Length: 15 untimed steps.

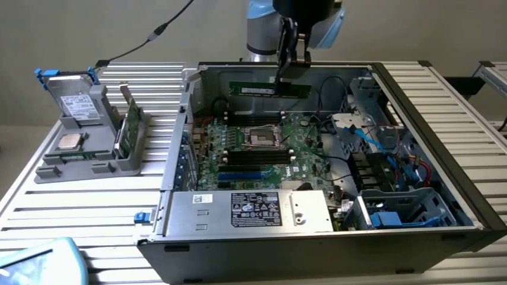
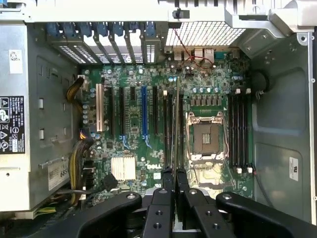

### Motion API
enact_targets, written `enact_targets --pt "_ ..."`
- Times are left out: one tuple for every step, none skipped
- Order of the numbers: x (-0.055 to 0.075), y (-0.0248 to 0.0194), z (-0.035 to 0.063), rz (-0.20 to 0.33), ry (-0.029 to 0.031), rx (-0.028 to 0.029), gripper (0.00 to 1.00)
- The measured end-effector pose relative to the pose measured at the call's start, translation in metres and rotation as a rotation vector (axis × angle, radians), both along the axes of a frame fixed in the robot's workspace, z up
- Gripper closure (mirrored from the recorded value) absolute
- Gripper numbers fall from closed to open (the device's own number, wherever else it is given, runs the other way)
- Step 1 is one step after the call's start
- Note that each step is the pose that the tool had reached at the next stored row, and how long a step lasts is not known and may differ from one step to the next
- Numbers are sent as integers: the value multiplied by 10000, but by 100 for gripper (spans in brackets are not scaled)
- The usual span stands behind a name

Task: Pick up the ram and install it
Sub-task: 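Insert the ram into the slot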

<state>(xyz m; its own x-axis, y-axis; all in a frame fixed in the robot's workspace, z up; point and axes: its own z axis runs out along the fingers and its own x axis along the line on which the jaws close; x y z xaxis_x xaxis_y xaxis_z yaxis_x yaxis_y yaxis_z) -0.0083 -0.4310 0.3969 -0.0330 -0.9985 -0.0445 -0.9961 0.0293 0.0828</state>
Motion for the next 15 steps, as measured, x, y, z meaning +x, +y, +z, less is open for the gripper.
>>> enact_targets --pt "0 0 -20 1 0 1 86" --pt "0 0 -38 1 -1 2 86" --pt "0 0 -56 1 0 2 86" --pt "0 0 -74 1 -1 2 86" --pt "0 0 -92 1 0 1 86" --pt "0 0 -111 1 -1 2 86" --pt "0 1 -127 2 -1 2 86" --pt "-3 2 -147 1 -1 3 86" --pt "-6 2 -165 1 -1 4 86" --pt "-10 4 -183 1 -1 3 86" --pt "-16 6 -204 2 -1 3 86" --pt "-20 8 -220 2 0 2 86" --pt "-21 10 -238 2 0 2 86" --pt "-21 11 -257 4 -2 4 86" --pt "-21 14 -268 3 -15 4 86"
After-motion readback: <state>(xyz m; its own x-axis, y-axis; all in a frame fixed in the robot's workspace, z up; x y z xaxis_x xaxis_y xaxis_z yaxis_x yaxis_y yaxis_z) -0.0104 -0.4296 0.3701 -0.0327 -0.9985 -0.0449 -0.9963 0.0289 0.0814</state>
